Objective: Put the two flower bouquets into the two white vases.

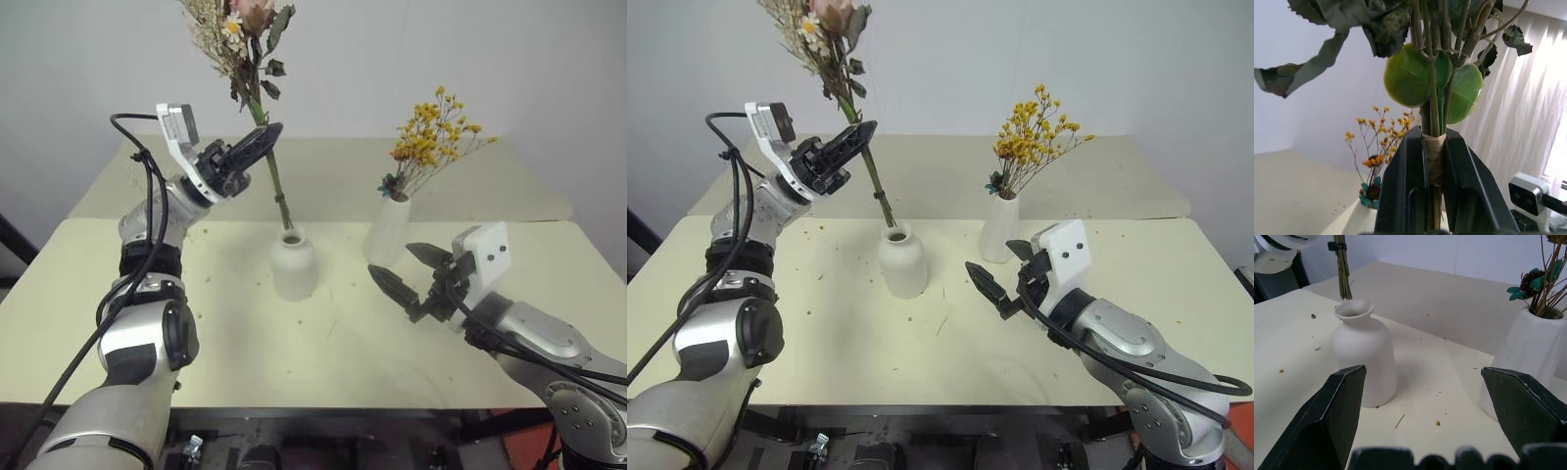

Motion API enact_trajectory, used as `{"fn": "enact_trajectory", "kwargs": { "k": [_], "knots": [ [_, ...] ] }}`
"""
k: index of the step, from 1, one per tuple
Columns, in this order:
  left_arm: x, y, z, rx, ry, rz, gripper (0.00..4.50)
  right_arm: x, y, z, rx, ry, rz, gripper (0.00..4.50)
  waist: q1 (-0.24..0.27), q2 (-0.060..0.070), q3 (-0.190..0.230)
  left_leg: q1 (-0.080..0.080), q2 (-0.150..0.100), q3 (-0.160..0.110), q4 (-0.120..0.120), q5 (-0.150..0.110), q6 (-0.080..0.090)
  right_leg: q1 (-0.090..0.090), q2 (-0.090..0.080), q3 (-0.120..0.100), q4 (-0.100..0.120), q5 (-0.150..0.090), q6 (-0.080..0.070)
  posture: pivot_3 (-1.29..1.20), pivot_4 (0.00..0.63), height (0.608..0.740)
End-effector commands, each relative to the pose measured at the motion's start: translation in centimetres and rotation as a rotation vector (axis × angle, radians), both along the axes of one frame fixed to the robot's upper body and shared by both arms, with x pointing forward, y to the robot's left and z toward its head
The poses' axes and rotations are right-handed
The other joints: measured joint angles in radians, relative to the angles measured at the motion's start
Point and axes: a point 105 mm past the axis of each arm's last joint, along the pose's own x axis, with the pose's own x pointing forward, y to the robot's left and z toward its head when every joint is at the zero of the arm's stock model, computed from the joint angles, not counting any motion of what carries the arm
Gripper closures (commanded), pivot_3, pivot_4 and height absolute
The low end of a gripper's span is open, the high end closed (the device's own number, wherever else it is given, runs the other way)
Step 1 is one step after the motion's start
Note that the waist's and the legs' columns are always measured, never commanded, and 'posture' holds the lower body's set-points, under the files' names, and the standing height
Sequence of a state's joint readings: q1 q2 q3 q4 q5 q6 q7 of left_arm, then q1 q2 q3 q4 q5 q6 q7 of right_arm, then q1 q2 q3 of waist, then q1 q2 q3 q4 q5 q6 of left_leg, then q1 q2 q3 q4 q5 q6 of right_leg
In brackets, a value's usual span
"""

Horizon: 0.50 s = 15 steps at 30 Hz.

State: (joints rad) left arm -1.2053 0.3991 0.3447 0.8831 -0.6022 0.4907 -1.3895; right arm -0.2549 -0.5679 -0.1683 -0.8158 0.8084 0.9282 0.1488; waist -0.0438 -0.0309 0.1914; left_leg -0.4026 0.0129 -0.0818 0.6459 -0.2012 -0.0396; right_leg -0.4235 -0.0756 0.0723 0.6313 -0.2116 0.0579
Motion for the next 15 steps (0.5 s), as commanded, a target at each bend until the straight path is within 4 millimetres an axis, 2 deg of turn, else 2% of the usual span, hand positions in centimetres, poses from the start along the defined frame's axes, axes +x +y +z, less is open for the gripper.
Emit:
{"fn": "enact_trajectory", "kwargs": {
  "k": [1,8,12,15],
  "knots": [
    [-0.3,-0.4,0.0,0.033,-0.046,-0.002,4.36,-0.6,-0.1,1.2,0.004,-0.066,-0.007,0.0,-0.001,0.0,0.0,0.0,0.0,0.0,0.0,0.0,0.0,0.0,0.0,0.0,0.0,0.0,0.0,0.0,0.15,0.74],
    [-0.4,-1.1,-1.6,0.1,-0.061,-0.003,4.36,-0.5,0.0,1.0,0.002,-0.065,-0.024,0.0,-0.001,0.0,0.0,0.0,0.0,0.0,0.0,0.0,0.0,0.0,0.0,0.0,0.0,0.0,0.0,0.0,0.15,0.74],
    [-0.4,-0.8,-1.3,0.061,-0.058,0.003,4.36,-0.5,0.0,1.0,-0.003,-0.067,-0.02,0.0,-0.001,0.0,0.0,0.0,0.0,0.0,0.0,0.0,0.0,0.0,0.0,0.0,0.0,0.0,0.0,0.0,0.15,0.74],
    [-0.9,-1.0,-1.9,0.106,-0.093,-0.006,4.36,-0.4,0.0,1.1,-0.001,-0.068,-0.02,0.0,-0.002,0.0,0.0,0.0,0.0,0.0,0.0,0.0,0.0,0.0,0.0,0.0,0.0,0.0,0.0,0.0,0.15,0.74]
  ]
}}
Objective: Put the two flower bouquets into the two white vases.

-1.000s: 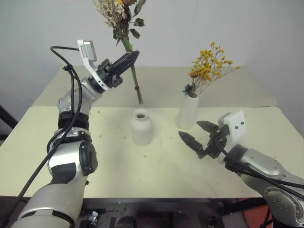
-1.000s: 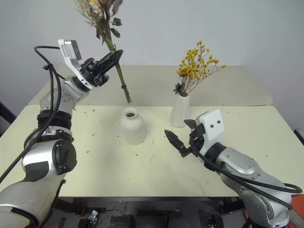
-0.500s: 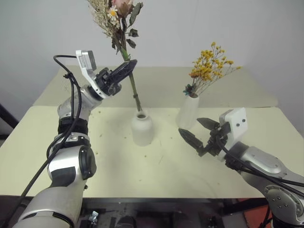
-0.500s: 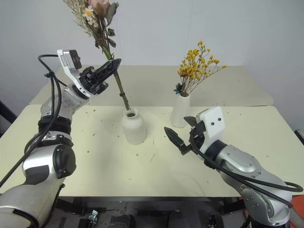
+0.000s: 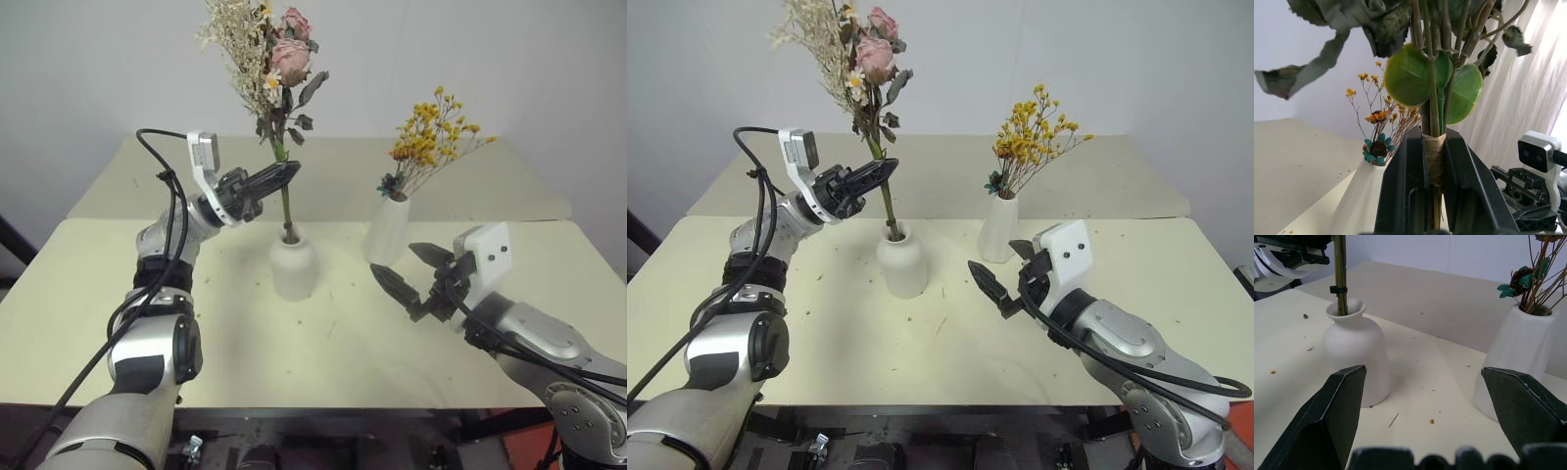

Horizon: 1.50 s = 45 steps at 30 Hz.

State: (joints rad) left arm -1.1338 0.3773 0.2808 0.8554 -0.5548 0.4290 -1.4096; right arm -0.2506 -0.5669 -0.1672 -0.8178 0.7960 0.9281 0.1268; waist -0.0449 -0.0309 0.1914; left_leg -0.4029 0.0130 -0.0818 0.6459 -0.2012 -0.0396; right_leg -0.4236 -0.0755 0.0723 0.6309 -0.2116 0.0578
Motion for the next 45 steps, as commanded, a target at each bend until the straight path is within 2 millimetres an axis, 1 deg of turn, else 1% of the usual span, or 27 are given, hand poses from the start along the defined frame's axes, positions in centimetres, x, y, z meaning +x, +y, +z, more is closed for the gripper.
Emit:
{"fn": "enact_trajectory", "kwargs": {
  "k": [1,4,7,13,20,24,26,28,29,32,34,36,38,45],
  "knots": [
    [-1.2,-0.1,0.9,0.025,-0.118,-0.031,4.36,-0.6,0.3,1.1,0.001,-0.066,0.011,0.0,-0.001,0.0,0.0,0.0,0.0,0.0,0.0,0.0,0.0,0.0,0.0,0.0,0.0,0.0,0.0,0.0,0.15,0.74],
    [-2.2,-0.2,0.3,0.037,-0.156,-0.075,4.36,-0.6,0.3,1.1,0.001,-0.067,0.01,0.0,-0.001,0.0,0.0,0.0,0.0,0.0,0.0,0.0,0.0,0.0,0.0,0.0,0.0,0.0,0.0,0.0,0.15,0.74],
    [-2.7,-0.3,-0.6,0.058,-0.172,-0.088,4.36,-0.6,0.2,1.2,0.002,-0.069,0.007,0.0,0.0,0.0,0.0,0.0,0.0,0.0,0.0,0.0,0.0,0.0,0.0,0.0,0.0,0.0,0.0,0.0,0.15,0.74],
    [-2.1,-0.6,-2.2,0.101,-0.173,-0.032,4.36,-0.6,-0.1,1.3,0.004,-0.074,0.004,0.0,0.002,0.0,0.0,0.001,0.0,0.0,0.0,0.0,0.0,0.0,0.0,0.0,0.0,0.0,0.0,0.0,0.15,0.74],
    [-1.2,-0.9,-2.8,0.133,-0.199,0.04,4.36,-0.7,-0.1,1.4,0.002,-0.082,0.0,0.0,0.001,0.0,0.0,0.001,0.0,0.0,0.0,0.0,0.0,0.0,0.0,0.0,0.0,0.0,0.0,0.0,0.15,0.74],
    [-1.0,-0.8,-3.0,0.142,-0.203,0.049,4.36,-0.7,-0.1,1.3,-0.002,-0.082,-0.007,0.0,0.001,0.0,0.0,0.0,0.0,0.0,0.0,0.0,0.0,0.0,0.0,0.0,0.0,0.0,0.0,0.0,0.15,0.74],
    [-1.0,-0.7,-3.1,0.146,-0.205,0.054,3.65,-0.7,-0.1,1.2,-0.003,-0.082,-0.01,0.0,0.001,0.0,0.0,0.0,0.0,0.0,0.0,0.0,0.0,0.0,0.0,0.0,0.0,0.0,0.0,0.0,0.15,0.74],
    [-0.9,-0.6,-3.1,0.144,-0.202,0.058,3.11,-0.8,-0.1,1.2,-0.002,-0.082,-0.012,0.0,0.001,0.0,0.0,0.0,0.0,0.0,0.0,0.0,0.0,0.0,0.0,0.0,0.0,0.0,0.0,0.0,0.15,0.74],
    [-1.0,-0.5,-3.1,0.146,-0.206,0.055,2.73,-0.8,-0.1,1.2,-0.003,-0.082,-0.012,0.0,0.001,0.0,0.0,0.0,0.0,0.0,0.0,0.0,0.0,0.0,0.0,0.0,0.0,0.0,0.0,0.0,0.15,0.74],
    [-1.1,-0.2,-2.9,0.135,-0.21,0.051,1.8,-0.7,-0.1,1.1,-0.006,-0.083,-0.013,0.0,0.001,0.0,0.0,0.001,0.0,0.0,0.0,0.0,0.0,0.0,0.0,0.0,0.0,0.0,0.001,0.0,0.15,0.74],
    [-1.4,0.0,-2.9,0.135,-0.213,0.038,1.17,-0.7,-0.1,1.1,-0.003,-0.083,-0.012,0.0,0.001,0.0,0.0,0.001,0.0,0.0,0.0,0.0,0.0,0.0,0.0,0.0,0.0,0.0,0.001,0.0,0.15,0.74],
    [-1.7,0.4,-3.3,0.155,-0.215,0.022,0.49,-0.7,-0.1,1.0,-0.005,-0.083,-0.009,0.0,0.0,0.0,0.0,0.0,0.0,0.0,0.0,0.0,0.0,0.0,0.0,0.0,0.0,0.0,0.001,0.0,0.15,0.74],
    [-2.1,0.8,-3.5,0.165,-0.218,0.013,0.02,-0.6,0.0,1.0,-0.006,-0.085,-0.005,0.0,-0.001,0.0,0.0,0.001,0.0,0.0,0.0,0.0,0.0,0.0,0.0,0.0,0.0,0.0,0.001,0.0,0.15,0.74],
    [-3.1,1.4,-3.4,0.247,-0.257,-0.024,0.02,-0.4,0.0,1.0,-0.008,-0.088,0.002,0.0,0.001,0.0,0.0,0.0,0.0,0.0,0.0,0.0,0.0,0.0,0.0,0.0,0.0,0.0,0.001,0.0,0.15,0.74]
  ]
}}
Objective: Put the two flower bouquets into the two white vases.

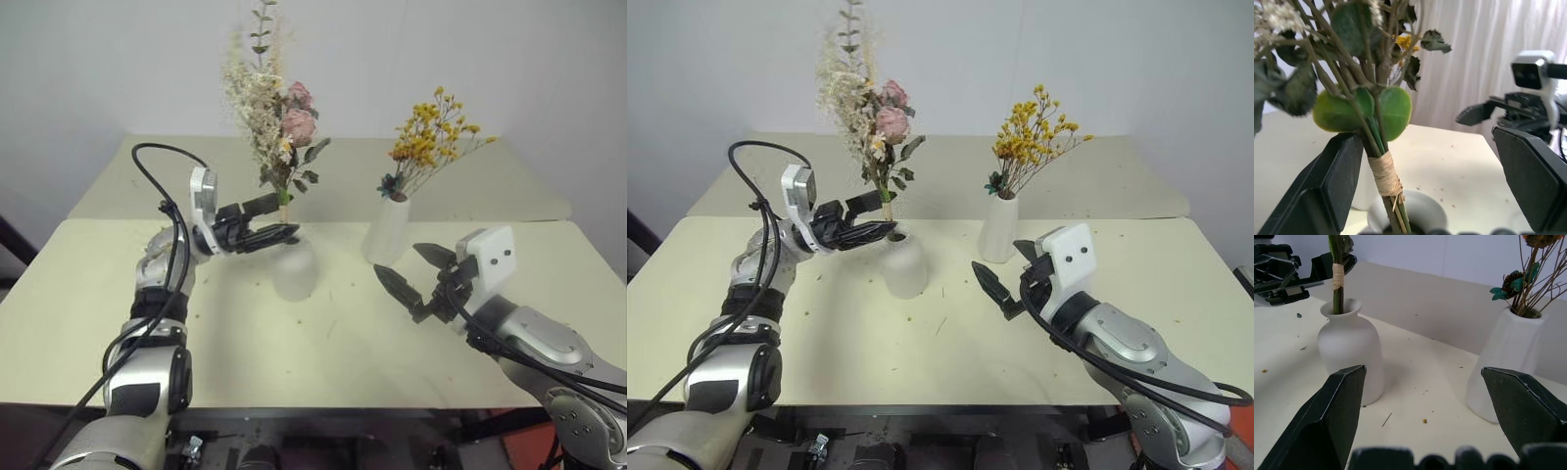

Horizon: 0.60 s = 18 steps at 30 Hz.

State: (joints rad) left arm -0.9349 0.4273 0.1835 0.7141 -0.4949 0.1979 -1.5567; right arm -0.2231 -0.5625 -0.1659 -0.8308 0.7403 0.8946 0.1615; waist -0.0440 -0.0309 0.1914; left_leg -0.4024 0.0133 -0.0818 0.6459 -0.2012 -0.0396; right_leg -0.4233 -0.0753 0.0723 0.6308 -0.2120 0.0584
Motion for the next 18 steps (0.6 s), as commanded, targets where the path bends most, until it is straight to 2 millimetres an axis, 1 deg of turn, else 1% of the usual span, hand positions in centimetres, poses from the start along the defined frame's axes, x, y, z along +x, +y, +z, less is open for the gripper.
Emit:
{"fn": "enact_trajectory", "kwargs": {
  "k": [1,3,6,10,12,13,16,18],
  "knots": [
    [-0.6,0.0,1.1,0.06,-0.068,-0.013,0.02,-0.1,0.2,1.0,0.006,-0.058,0.008,0.0,0.0,0.0,0.0,0.0,0.0,0.0,0.0,0.0,0.0,0.0,0.0,0.0,0.0,0.0,0.0,0.0,0.15,0.74],
    [-0.2,0.3,0.5,0.15,-0.068,0.036,0.02,-0.1,0.2,0.9,0.006,-0.058,0.006,0.0,0.0,0.0,0.0,0.0,0.0,0.0,0.0,0.0,0.0,0.0,0.0,0.0,0.0,0.0,0.0,0.0,0.15,0.74],
    [0.2,0.6,0.1,0.243,-0.076,0.074,0.02,0.0,0.1,0.7,0.003,-0.053,0.0,0.0,-0.001,0.0,0.0,0.001,0.0,0.0,0.0,0.0,0.0,0.0,0.0,0.0,0.0,0.0,0.0,0.0,0.15,0.74],
    [0.4,1.0,0.9,0.324,-0.105,0.103,0.02,0.1,0.1,0.6,0.008,-0.047,-0.009,0.0,-0.001,0.0,0.0,0.0,0.0,0.0,0.0,0.0,0.0,0.0,0.0,0.0,0.0,0.0,0.0,0.0,0.15,0.74],
    [1.4,1.4,1.0,0.4,-0.119,0.192,0.02,0.2,0.0,0.6,0.008,-0.047,-0.016,0.0,0.001,0.0,0.0,0.0,0.0,0.0,0.0,0.0,0.0,0.0,0.0,0.0,0.0,0.0,0.0,0.0,0.15,0.74],
    [1.5,1.6,1.4,0.416,-0.129,0.207,0.02,0.2,0.0,0.6,0.007,-0.048,-0.019,0.0,0.001,0.0,0.0,0.0,0.0,0.0,0.0,0.0,0.0,0.0,0.0,0.0,0.0,0.0,0.0,0.0,0.15,0.74],
    [1.1,2.4,2.3,0.402,-0.132,0.203,0.02,0.2,-0.1,0.5,0.005,-0.049,-0.025,0.0,0.0,0.0,0.0,0.0,0.0,0.0,0.0,0.0,0.0,0.0,0.0,0.0,0.0,-0.001,0.001,0.0,0.15,0.74],
    [0.8,3.0,2.5,0.405,-0.132,0.202,0.02,0.2,0.0,0.4,0.005,-0.049,-0.027,0.0,-0.001,0.0,0.0,0.0,0.0,0.0,0.0,0.0,0.0,0.0,0.0,0.0,0.0,-0.001,0.001,0.0,0.15,0.74]
  ]
}}
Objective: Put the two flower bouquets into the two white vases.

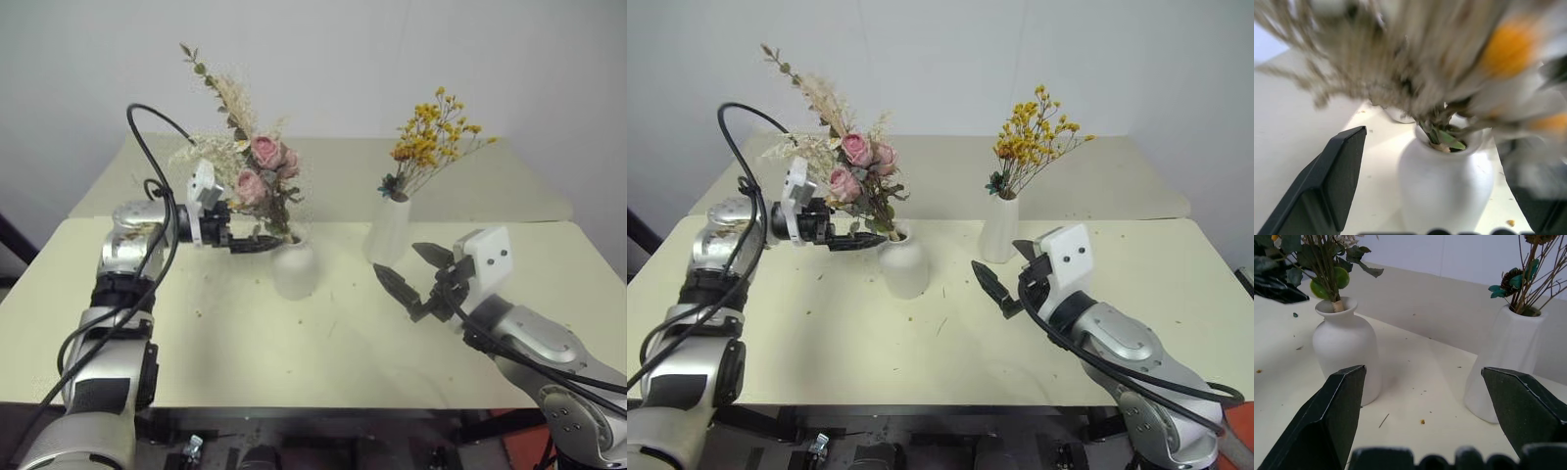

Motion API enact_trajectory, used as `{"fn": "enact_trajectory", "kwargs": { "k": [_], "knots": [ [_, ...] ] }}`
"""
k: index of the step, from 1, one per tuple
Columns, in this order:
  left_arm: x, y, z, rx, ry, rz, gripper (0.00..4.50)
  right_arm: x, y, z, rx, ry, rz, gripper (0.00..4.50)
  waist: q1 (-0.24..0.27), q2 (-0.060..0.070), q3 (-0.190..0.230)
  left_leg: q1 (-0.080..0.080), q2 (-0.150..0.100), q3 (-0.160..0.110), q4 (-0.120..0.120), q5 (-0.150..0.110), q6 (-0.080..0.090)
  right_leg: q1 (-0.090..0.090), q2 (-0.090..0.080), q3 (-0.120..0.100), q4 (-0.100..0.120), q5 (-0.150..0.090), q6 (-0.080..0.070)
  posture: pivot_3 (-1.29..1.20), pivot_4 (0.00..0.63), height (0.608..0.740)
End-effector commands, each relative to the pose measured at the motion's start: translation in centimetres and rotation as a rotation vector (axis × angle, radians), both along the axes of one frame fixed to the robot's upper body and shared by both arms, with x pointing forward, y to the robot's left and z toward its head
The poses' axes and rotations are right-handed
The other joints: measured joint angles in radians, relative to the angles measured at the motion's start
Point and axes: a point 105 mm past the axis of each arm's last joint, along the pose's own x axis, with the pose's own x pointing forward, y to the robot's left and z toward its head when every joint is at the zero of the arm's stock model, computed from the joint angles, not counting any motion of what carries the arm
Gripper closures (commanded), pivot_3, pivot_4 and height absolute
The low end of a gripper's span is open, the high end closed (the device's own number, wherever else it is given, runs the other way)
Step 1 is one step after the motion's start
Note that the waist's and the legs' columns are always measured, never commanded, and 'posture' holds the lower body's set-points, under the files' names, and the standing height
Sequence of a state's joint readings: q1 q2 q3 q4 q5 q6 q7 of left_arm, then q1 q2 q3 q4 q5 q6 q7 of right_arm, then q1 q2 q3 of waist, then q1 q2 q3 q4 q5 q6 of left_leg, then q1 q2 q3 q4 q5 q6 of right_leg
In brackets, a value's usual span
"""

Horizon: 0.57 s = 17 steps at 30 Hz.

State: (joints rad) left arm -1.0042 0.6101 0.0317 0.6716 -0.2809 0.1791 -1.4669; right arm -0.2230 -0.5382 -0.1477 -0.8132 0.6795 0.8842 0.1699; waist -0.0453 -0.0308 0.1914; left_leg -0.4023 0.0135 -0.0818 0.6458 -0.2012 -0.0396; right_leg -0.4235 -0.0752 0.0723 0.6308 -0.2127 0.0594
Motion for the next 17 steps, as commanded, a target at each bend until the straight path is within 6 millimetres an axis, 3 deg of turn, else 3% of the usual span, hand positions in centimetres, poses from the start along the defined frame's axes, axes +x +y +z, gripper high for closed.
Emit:
{"fn": "enact_trajectory", "kwargs": {
  "k": [1,11,17],
  "knots": [
    [-0.9,1.1,1.9,-0.003,-0.059,-0.019,0.02,-0.3,0.1,0.8,0.007,-0.047,-0.001,0.0,-0.001,0.0,0.0,0.0,0.0,0.0,0.0,0.0,0.0,0.0,0.0,0.0,0.0,0.0,0.0,0.0,0.15,0.74],
    [-2.6,4.5,0.5,0.075,0.003,0.03,0.02,-0.4,-1.0,1.0,-0.011,-0.062,-0.032,0.0,0.002,0.0,0.0,0.001,0.001,0.0,0.0,0.0,0.0,0.0,0.001,0.0,0.001,-0.001,0.0,0.0,0.15,0.74],
    [-4.2,6.3,0.7,0.031,-0.021,0.071,0.02,-2.6,-4.6,1.8,-0.085,-0.066,-0.019,0.0,0.006,0.0,0.0,-0.001,0.001,0.0,0.0,0.0,0.0,0.0,0.0,0.0,-0.001,0.0,-0.001,0.0,0.15,0.74]
  ]
}}
